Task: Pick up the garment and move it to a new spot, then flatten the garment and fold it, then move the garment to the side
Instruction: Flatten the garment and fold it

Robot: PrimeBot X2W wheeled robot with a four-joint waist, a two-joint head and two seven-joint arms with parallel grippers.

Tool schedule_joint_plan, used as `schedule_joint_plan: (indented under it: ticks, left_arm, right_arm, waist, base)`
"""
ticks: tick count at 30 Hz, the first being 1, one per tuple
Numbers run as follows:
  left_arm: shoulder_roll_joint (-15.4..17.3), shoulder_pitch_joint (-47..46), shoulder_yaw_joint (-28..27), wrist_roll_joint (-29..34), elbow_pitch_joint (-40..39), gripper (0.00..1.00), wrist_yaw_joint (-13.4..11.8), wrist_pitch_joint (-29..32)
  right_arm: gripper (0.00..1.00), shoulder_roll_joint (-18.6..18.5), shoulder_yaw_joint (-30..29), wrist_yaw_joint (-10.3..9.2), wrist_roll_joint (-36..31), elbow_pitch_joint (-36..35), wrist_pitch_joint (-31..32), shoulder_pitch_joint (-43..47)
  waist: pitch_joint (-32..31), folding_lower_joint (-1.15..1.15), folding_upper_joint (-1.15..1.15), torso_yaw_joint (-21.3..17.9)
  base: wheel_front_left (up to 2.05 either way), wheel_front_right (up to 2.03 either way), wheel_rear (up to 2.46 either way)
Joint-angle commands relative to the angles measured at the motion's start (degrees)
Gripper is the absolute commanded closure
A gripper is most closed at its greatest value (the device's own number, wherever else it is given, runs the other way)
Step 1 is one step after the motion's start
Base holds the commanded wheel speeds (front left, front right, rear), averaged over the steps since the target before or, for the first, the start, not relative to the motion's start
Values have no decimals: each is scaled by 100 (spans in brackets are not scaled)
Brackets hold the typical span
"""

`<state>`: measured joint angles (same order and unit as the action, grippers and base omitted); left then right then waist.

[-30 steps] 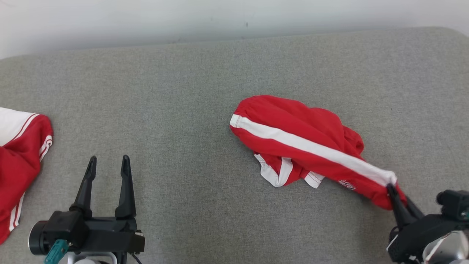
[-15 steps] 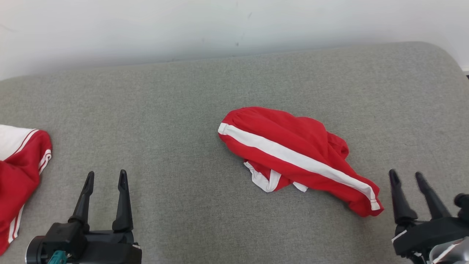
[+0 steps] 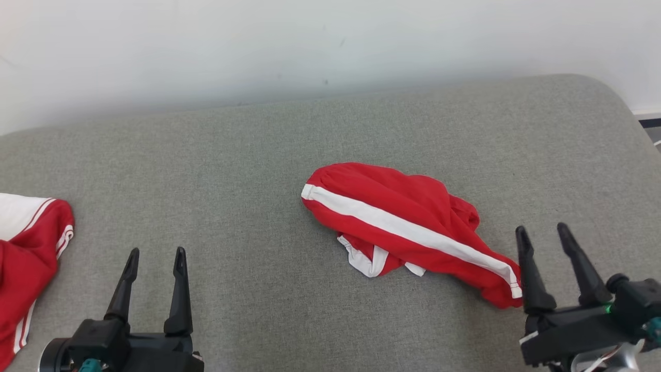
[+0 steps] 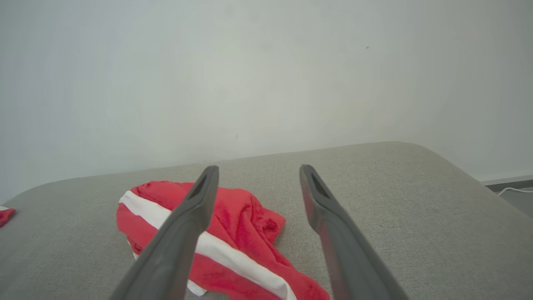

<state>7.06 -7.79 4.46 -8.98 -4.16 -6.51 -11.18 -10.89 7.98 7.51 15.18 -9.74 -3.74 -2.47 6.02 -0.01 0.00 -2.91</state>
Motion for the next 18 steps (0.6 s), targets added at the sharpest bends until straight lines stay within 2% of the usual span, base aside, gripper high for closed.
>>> schedule_joint_plan:
  ticks: [1,18]
  left_arm:
    - [38,106,5,5,-22,0,-12,13]
    - [174,384,13,-83,-55,0,-93,164]
  right_arm:
    - [0,10,50,-4,-51,21,-38,116]
    - [0,341,102,-4,-313,-224,215,927]
  waist:
    - [-49,1,0,5]
    - [-395,1,0,11]
  base:
    - [0,0,0]
    - [0,0,0]
